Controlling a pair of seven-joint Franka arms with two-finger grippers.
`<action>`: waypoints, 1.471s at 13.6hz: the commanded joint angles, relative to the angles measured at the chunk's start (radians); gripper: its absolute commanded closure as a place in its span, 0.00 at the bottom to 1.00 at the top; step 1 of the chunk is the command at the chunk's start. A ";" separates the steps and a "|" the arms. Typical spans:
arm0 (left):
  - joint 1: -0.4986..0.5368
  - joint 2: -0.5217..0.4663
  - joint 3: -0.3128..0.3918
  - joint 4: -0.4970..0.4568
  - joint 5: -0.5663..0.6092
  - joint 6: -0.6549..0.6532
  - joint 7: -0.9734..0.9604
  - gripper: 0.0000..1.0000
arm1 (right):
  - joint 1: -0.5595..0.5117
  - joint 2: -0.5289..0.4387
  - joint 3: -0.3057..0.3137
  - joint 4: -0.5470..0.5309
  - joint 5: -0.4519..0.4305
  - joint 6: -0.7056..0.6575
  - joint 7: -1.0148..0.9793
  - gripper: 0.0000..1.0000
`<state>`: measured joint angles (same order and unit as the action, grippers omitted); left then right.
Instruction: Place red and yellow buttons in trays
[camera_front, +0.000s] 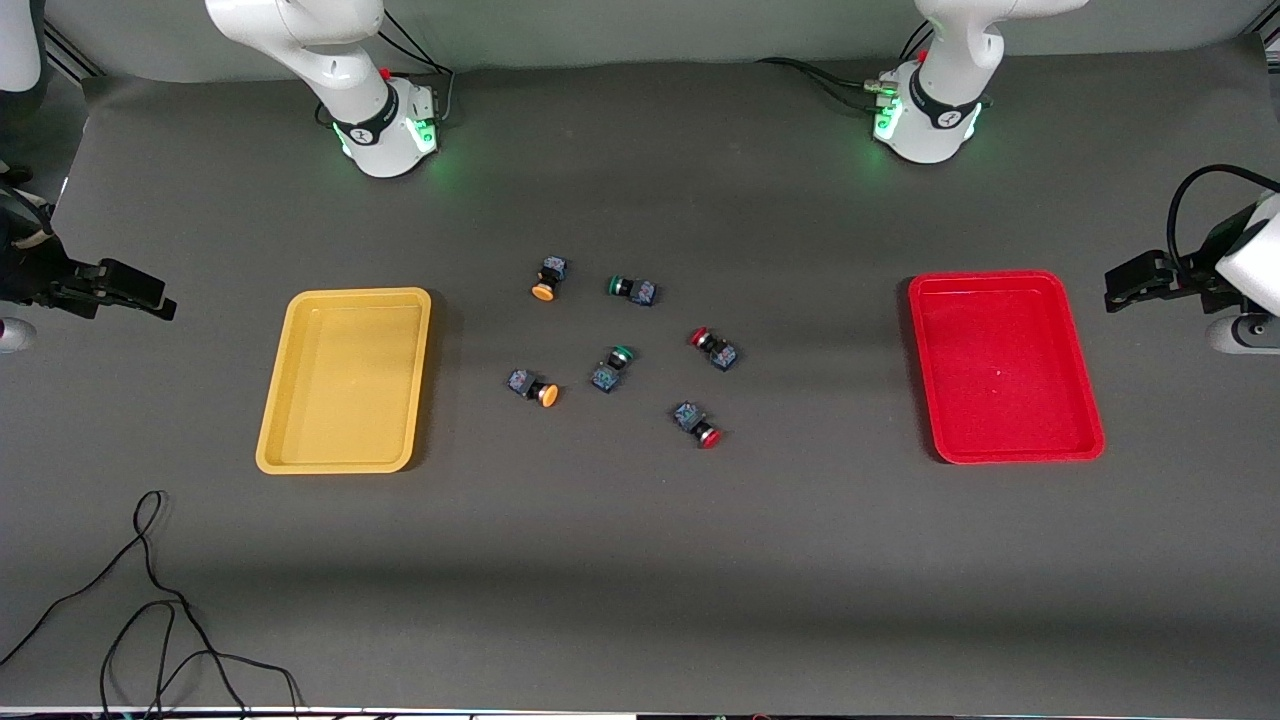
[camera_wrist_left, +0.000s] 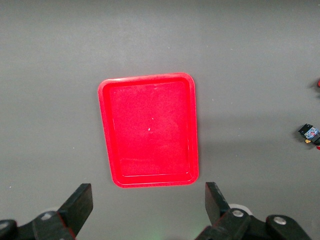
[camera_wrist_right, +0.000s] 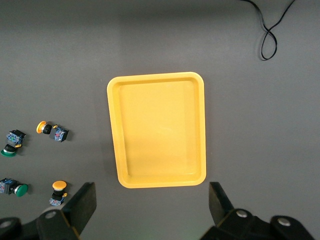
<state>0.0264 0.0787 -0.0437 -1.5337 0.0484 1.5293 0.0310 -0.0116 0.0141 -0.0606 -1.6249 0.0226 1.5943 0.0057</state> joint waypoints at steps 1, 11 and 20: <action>-0.016 -0.005 0.013 0.009 -0.007 -0.017 0.006 0.00 | -0.002 -0.003 -0.001 0.005 0.005 -0.001 -0.016 0.00; -0.022 0.004 0.013 0.018 -0.007 -0.021 0.009 0.00 | 0.019 -0.005 0.007 -0.004 0.010 -0.010 -0.016 0.00; -0.051 0.036 0.005 0.017 -0.001 -0.046 0.023 0.00 | 0.379 -0.149 0.007 -0.359 0.019 0.212 0.469 0.00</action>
<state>-0.0038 0.1107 -0.0454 -1.5330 0.0475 1.5055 0.0377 0.2710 -0.0152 -0.0446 -1.8016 0.0340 1.6917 0.3284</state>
